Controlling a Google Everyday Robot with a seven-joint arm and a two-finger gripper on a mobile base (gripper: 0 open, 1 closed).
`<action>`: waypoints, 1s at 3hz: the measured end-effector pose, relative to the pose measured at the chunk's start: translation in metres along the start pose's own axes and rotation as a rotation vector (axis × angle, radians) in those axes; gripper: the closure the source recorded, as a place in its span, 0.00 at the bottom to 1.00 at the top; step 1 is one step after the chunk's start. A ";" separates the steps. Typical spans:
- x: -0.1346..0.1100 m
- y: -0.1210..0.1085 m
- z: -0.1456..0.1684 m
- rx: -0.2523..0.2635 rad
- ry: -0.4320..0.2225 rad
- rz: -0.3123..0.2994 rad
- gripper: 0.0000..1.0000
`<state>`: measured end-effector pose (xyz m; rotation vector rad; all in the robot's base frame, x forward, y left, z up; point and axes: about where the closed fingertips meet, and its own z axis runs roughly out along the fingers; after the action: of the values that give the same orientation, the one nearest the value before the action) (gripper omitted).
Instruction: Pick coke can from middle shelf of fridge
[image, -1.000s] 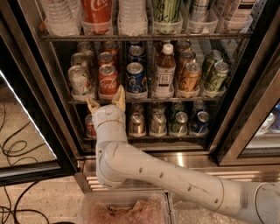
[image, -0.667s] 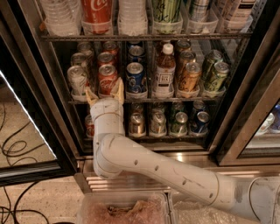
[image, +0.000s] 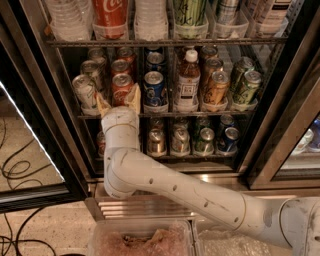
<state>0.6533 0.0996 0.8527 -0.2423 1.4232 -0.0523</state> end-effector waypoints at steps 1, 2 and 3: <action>-0.002 -0.006 0.014 0.038 -0.001 -0.004 0.37; -0.002 -0.006 0.014 0.038 -0.001 -0.005 0.36; -0.003 -0.007 0.025 0.041 -0.003 -0.025 0.31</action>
Offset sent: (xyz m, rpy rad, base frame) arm 0.0111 -0.0028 0.0040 0.0004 -0.0068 -0.0298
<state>0.6783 0.0965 0.8598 -0.2264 1.4152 -0.1016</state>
